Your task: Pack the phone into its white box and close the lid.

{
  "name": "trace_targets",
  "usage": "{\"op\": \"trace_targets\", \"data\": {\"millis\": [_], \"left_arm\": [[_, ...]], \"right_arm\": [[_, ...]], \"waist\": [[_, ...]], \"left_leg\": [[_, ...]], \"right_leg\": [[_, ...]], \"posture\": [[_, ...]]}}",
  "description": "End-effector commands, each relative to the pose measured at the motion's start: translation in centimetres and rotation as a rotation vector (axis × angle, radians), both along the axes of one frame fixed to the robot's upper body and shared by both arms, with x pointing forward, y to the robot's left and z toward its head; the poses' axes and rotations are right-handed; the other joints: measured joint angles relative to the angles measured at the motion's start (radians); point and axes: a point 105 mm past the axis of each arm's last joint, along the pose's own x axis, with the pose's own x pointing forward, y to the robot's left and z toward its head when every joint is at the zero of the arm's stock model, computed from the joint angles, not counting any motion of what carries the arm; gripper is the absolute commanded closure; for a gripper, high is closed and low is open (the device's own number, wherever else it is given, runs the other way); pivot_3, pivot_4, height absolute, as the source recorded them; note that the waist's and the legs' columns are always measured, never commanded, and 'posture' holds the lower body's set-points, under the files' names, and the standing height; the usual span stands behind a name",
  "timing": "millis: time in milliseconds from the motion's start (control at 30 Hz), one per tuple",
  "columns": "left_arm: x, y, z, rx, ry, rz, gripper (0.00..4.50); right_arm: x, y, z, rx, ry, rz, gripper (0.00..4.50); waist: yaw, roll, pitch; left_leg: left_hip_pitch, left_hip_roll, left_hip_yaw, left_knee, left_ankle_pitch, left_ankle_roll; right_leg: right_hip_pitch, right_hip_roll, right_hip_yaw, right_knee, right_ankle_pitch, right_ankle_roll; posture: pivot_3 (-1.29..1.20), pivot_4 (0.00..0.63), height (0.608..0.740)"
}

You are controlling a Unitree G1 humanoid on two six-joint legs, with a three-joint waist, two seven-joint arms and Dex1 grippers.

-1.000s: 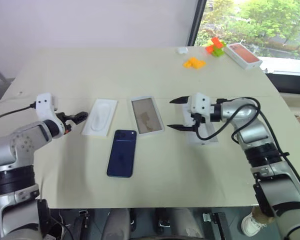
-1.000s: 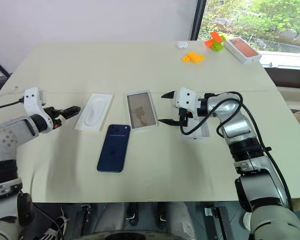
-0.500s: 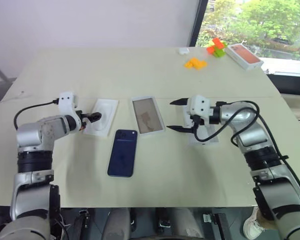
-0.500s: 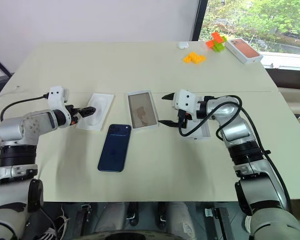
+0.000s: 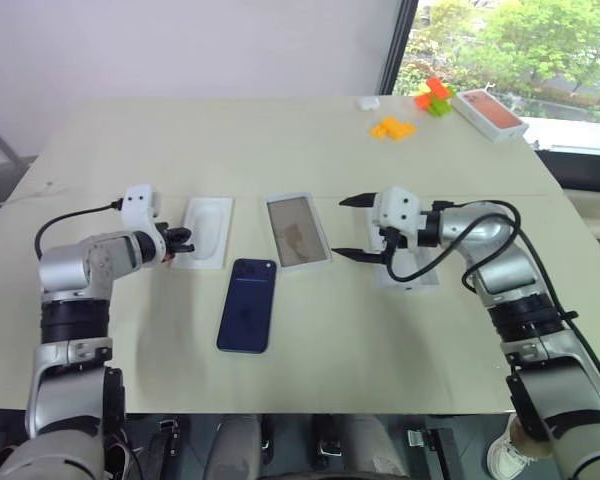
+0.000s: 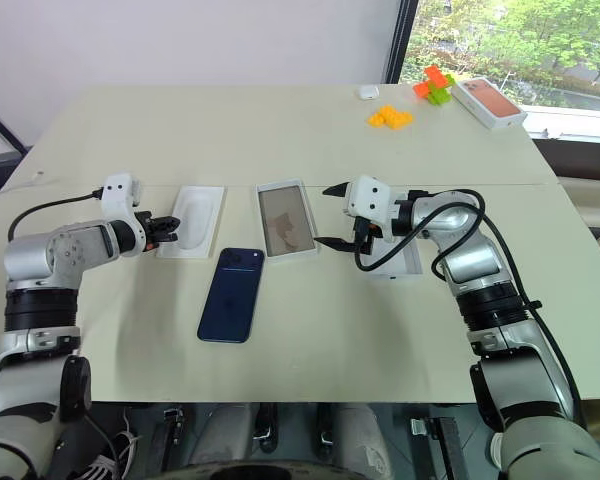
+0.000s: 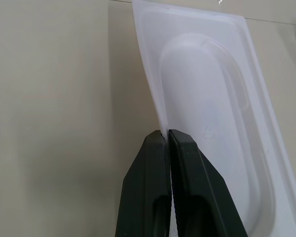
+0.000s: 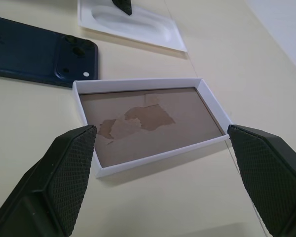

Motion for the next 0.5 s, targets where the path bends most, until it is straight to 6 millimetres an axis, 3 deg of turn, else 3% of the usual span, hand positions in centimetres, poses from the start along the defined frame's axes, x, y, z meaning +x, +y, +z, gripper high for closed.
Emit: {"op": "trace_targets", "data": {"millis": [33, 200, 333, 500], "left_arm": [[-0.3, -0.5, 0.1, -0.139, 0.002, 0.015, 4.43], [-0.6, -0.5, 3.3, -0.402, -0.072, 0.035, 4.43], [-1.4, -0.7, 4.6, -0.509, -0.083, 0.038, 4.43], [-1.9, -3.2, 6.9, -0.599, -0.165, 0.009, 4.43]], "right_arm": [[0.0, -0.1, 1.8, 0.027, -0.064, 0.002, 0.00], [0.1, -0.4, 1.7, 0.022, -0.063, -0.010, 0.00], [0.2, -0.6, 1.7, 0.017, -0.064, -0.018, 0.00], [0.5, -0.7, 1.6, 0.015, -0.067, -0.027, 0.00]], "waist": [[0.000, 0.000, 0.000], [-0.003, -0.001, 0.001], [-0.005, -0.002, 0.001], [0.000, -0.002, 0.001]], "left_leg": [[0.000, 0.000, 0.000, 0.000, 0.000, 0.000], [-0.001, 0.000, 0.000, 0.001, 0.000, 0.000], [-0.001, 0.000, 0.000, 0.001, 0.000, 0.000], [-0.002, 0.000, -0.001, 0.002, 0.001, -0.001]], "right_leg": [[0.000, 0.000, 0.000, 0.000, 0.000, 0.000], [0.000, 0.000, 0.000, 0.000, 0.000, 0.000], [0.000, 0.000, 0.000, 0.000, 0.000, 0.000], [0.000, 0.000, 0.000, 0.000, 0.000, 0.001]], "posture": [[0.00, 0.150, 0.737], [0.00, 0.150, 0.737], [0.00, 0.150, 0.737], [0.00, 0.150, 0.737]]}}
